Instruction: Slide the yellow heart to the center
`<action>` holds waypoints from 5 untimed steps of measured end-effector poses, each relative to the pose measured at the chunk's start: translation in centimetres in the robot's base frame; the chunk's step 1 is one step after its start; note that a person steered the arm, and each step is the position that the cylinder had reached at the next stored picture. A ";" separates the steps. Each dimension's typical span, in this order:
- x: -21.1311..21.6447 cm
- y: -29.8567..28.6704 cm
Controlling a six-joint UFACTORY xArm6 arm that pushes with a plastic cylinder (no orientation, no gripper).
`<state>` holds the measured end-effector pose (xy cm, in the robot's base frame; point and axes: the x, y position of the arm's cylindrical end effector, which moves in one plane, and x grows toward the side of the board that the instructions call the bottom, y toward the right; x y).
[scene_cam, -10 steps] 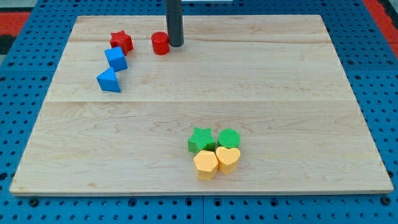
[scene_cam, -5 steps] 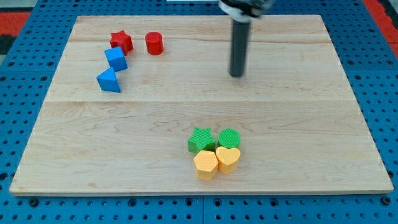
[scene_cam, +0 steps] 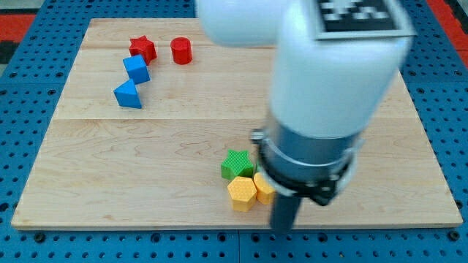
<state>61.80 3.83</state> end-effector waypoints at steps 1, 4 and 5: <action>0.0 -3.6; -1.9 -0.8; -2.1 -0.1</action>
<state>59.69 3.71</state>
